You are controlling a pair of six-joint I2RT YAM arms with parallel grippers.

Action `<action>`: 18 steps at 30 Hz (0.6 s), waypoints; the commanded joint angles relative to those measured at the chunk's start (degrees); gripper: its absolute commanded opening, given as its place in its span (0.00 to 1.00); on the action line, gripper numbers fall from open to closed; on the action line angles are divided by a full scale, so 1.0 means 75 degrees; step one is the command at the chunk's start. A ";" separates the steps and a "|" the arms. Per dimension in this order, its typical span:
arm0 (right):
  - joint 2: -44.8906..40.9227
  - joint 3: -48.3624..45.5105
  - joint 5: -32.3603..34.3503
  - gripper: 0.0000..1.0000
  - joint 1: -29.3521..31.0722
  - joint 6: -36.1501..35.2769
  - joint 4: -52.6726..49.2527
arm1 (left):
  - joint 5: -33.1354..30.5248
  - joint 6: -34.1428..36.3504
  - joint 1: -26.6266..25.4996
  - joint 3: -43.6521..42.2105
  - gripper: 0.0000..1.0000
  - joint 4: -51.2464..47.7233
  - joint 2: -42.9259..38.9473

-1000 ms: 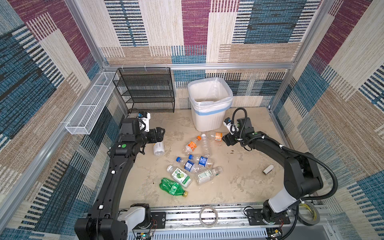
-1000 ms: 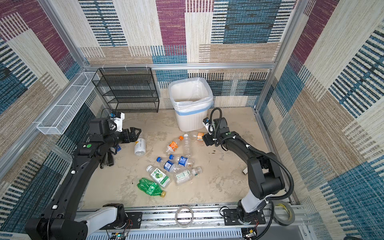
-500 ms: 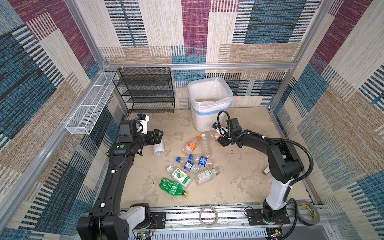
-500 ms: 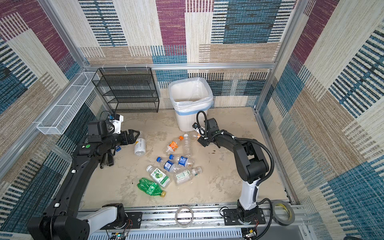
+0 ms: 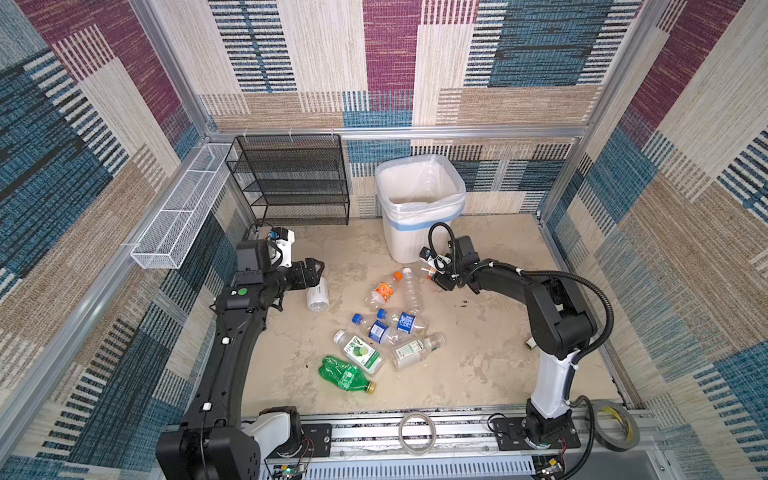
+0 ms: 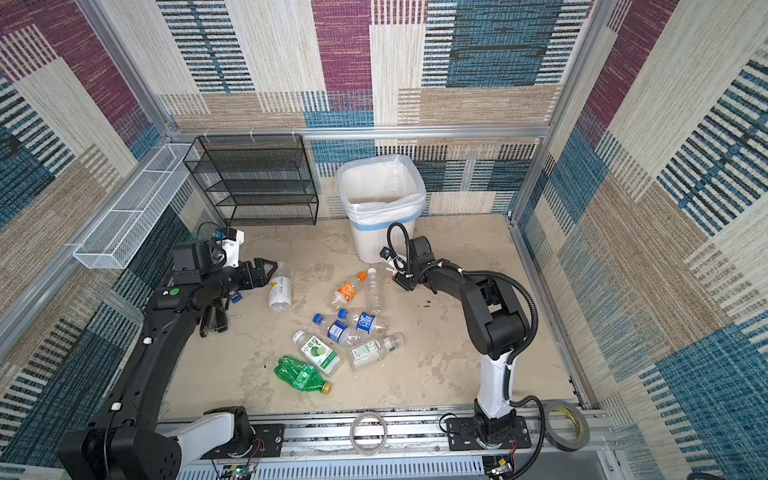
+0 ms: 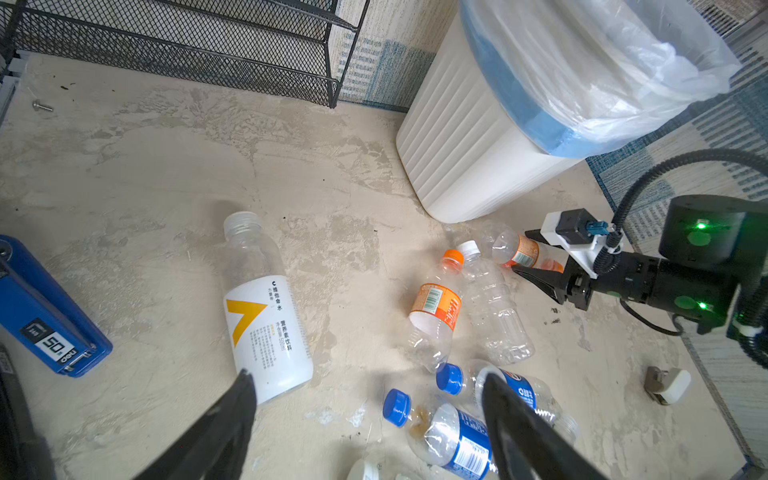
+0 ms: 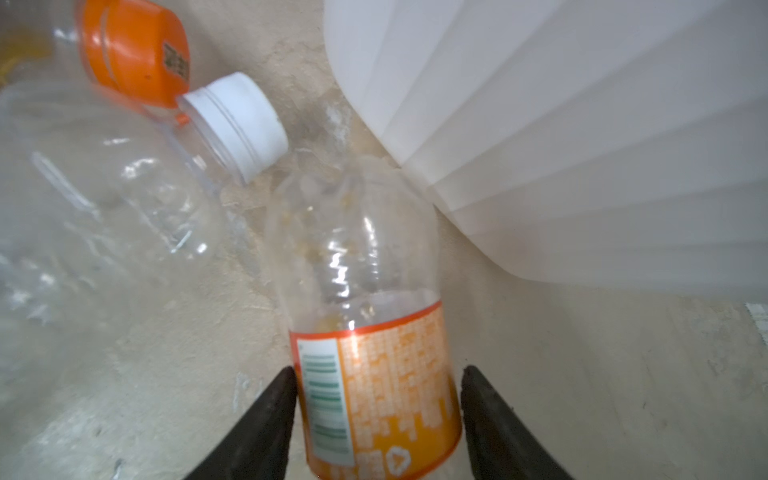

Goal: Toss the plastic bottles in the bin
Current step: 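Grasp the orange-label bottle by the bin with the right gripper while the left arm withdraws, then lift the orange-label bottle over the bin and open the right gripper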

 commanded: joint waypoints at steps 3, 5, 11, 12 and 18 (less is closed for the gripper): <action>0.0078 -0.0058 -0.0205 0.58 0.0022 0.0093 0.0098 | 0.0211 -0.0023 0.0030 -0.0042 0.85 0.0139 0.0022; 0.0105 -0.0057 -0.0157 0.58 0.0010 0.0147 0.0127 | 0.0209 -0.0033 0.0042 -0.0041 0.85 0.0135 0.0025; 0.0016 -0.0076 -0.0230 0.48 0.0015 0.0490 0.0037 | 0.0255 -0.0033 0.0065 -0.0034 0.85 0.0140 0.0051; -0.0049 -0.0042 -0.0267 0.46 0.0025 0.0625 -0.0130 | 0.0267 -0.0033 0.0066 -0.0020 0.85 0.0114 0.0040; -0.1358 -0.0952 -0.0547 0.42 0.0053 0.1553 0.0210 | 0.0410 -0.0114 0.0099 -0.0077 0.85 0.0271 0.0077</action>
